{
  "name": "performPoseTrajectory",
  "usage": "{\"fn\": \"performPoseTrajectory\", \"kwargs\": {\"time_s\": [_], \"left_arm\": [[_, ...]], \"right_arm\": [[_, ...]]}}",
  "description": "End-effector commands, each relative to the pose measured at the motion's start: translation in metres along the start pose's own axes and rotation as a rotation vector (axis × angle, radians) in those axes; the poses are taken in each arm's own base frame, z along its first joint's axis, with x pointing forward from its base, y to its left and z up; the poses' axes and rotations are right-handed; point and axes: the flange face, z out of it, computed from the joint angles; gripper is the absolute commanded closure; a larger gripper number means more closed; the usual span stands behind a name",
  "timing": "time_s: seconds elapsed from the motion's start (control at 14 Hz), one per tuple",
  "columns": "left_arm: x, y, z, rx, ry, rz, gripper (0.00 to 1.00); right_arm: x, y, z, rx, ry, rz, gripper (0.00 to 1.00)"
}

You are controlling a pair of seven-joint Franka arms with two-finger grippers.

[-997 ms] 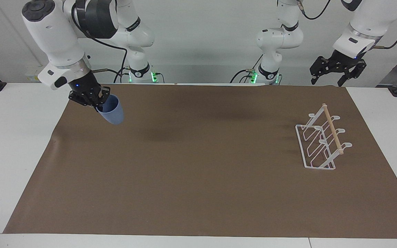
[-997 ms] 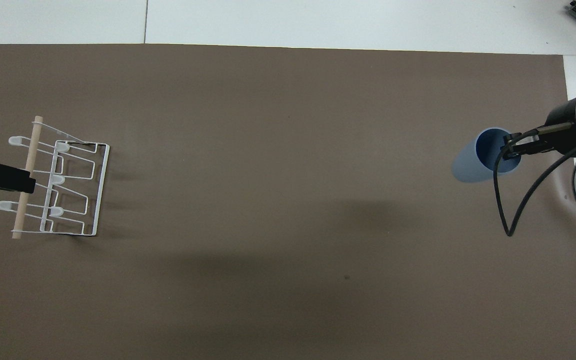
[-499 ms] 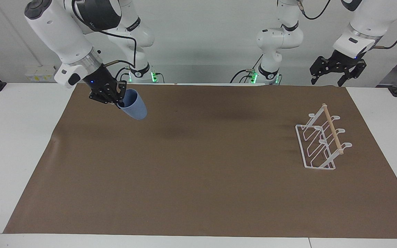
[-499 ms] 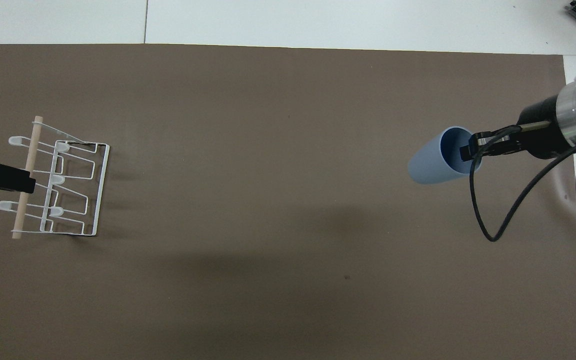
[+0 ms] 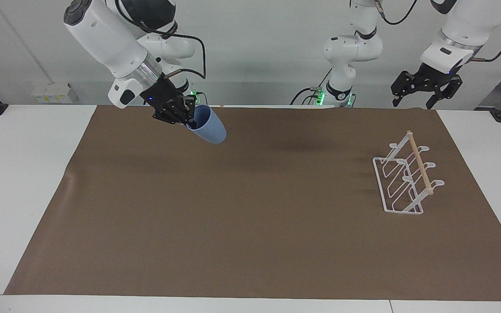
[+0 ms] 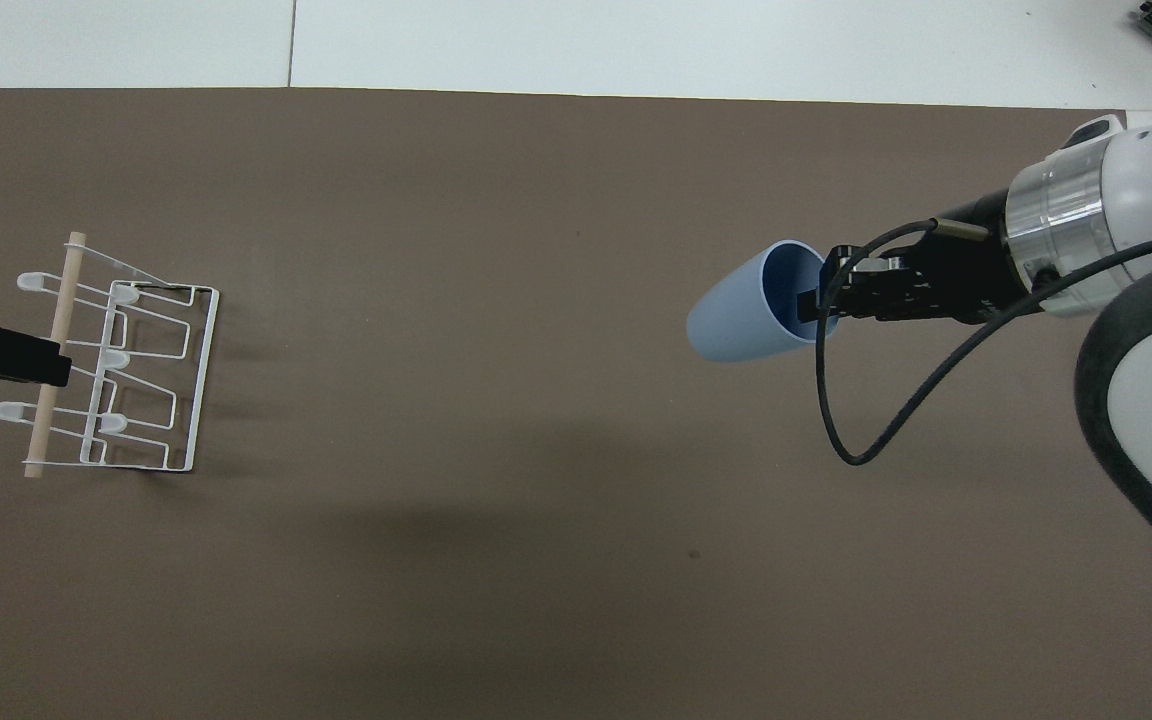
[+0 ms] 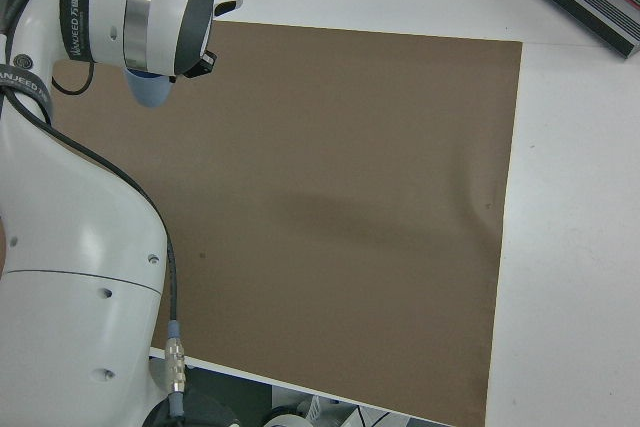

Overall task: Hang cup on cup holder
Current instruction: 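Carry the tipped blue cup toward the left gripper with the right gripper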

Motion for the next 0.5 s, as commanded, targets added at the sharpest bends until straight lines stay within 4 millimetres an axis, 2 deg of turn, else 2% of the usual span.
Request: {"fn": "performPoseTrajectory", "kwargs": {"time_s": [0.0, 0.14, 0.43], "left_arm": [[-0.009, -0.001, 0.000, -0.006, -0.004, -0.004, 0.00], [-0.009, 0.000, 0.000, -0.006, -0.006, -0.002, 0.00], [-0.009, 0.000, 0.000, -0.006, -0.006, -0.002, 0.00]], "right_arm": [[-0.003, -0.023, 0.011, 0.091, 0.025, 0.119, 1.00], [0.000, -0.038, 0.012, 0.189, 0.036, 0.222, 1.00], [0.008, -0.048, 0.009, 0.352, 0.029, 0.449, 1.00]]}}
